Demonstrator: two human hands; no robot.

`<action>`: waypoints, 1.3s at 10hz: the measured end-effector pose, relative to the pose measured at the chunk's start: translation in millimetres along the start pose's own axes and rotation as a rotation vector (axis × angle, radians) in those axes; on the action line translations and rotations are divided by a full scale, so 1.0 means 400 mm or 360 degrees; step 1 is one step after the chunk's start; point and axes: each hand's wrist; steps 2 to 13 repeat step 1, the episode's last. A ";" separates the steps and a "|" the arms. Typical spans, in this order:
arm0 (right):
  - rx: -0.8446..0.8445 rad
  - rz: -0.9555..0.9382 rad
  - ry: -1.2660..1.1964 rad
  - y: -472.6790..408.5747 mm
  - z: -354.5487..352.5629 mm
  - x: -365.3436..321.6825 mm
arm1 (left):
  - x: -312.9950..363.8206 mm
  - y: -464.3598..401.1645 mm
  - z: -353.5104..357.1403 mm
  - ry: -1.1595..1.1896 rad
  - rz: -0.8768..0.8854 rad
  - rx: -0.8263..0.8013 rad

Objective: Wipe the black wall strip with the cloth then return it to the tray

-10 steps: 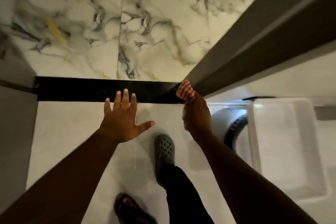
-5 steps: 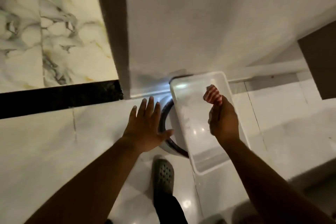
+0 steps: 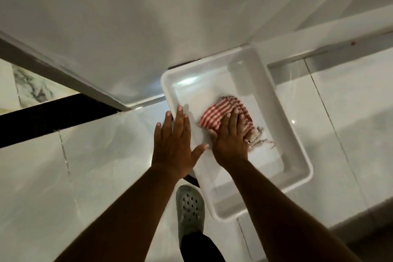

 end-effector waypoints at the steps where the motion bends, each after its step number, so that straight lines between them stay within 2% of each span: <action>1: -0.0089 -0.0037 -0.0156 0.007 -0.057 -0.015 | -0.031 0.033 -0.035 0.0013 -0.0074 -0.0040; 13: -0.0089 -0.0037 -0.0156 0.007 -0.057 -0.015 | -0.031 0.033 -0.035 0.0013 -0.0074 -0.0040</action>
Point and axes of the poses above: each hand's wrist, its own y-axis away from the middle knuckle, its own z-axis out of the palm, x = y × z, and after that the axes turned 14 degrees about -y, right-handed
